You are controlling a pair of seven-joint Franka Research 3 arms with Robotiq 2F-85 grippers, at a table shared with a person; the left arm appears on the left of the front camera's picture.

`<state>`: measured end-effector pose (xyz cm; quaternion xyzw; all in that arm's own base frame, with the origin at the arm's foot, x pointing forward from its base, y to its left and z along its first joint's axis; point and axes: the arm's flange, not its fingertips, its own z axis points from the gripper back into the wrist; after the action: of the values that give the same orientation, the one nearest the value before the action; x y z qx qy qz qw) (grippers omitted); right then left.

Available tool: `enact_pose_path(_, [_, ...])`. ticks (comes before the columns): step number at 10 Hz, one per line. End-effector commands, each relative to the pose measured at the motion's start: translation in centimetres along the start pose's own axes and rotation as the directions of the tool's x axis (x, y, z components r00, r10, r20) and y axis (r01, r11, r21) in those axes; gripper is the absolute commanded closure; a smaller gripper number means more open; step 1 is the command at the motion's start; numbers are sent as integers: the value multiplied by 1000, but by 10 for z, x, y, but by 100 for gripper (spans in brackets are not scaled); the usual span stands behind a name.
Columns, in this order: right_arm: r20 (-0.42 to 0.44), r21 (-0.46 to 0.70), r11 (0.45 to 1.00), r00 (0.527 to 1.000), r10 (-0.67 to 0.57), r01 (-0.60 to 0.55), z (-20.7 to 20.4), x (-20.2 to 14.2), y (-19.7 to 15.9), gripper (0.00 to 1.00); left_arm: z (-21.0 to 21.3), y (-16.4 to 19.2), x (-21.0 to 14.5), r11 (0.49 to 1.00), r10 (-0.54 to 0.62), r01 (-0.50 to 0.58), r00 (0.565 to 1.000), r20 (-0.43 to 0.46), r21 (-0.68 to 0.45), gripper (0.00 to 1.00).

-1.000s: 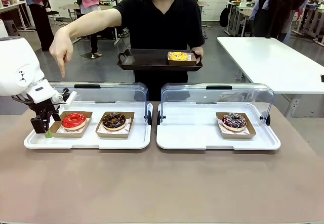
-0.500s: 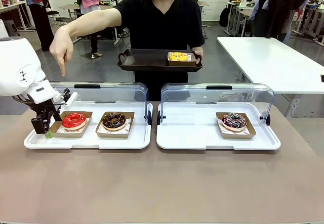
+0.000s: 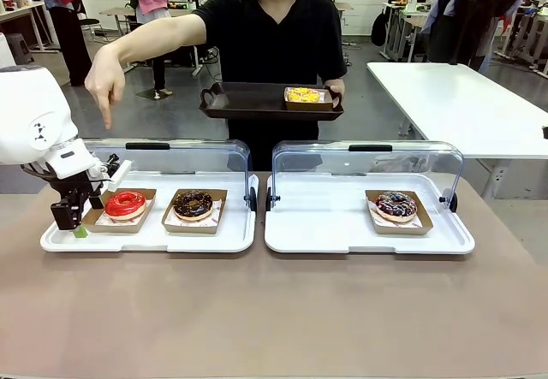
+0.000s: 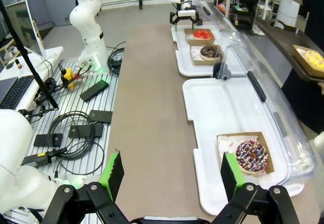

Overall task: Provide the desired donut to the person.
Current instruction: Pick up and lift the Paper togo box containing the Donut pointed at by the person.

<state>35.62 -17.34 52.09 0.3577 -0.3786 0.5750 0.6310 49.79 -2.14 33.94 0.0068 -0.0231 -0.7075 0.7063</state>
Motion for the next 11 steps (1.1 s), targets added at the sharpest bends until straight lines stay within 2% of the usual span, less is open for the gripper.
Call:
enact_pose_path(1, [19,-1,1000,1000,8,-8,-2,-1,0,0,-5,0,-5,999,-24,24,1000,-12,-22,0])
enact_pose_path(10, [19,-1,1000,1000,8,-8,-2,-1,0,0,-17,4,-4,999,-30,30,999,-31,-18,0])
enact_pose_path(11, [19,-1,1000,1000,8,-8,-2,-1,0,0,-16,6,-4,999,-34,34,999,-22,1,46])
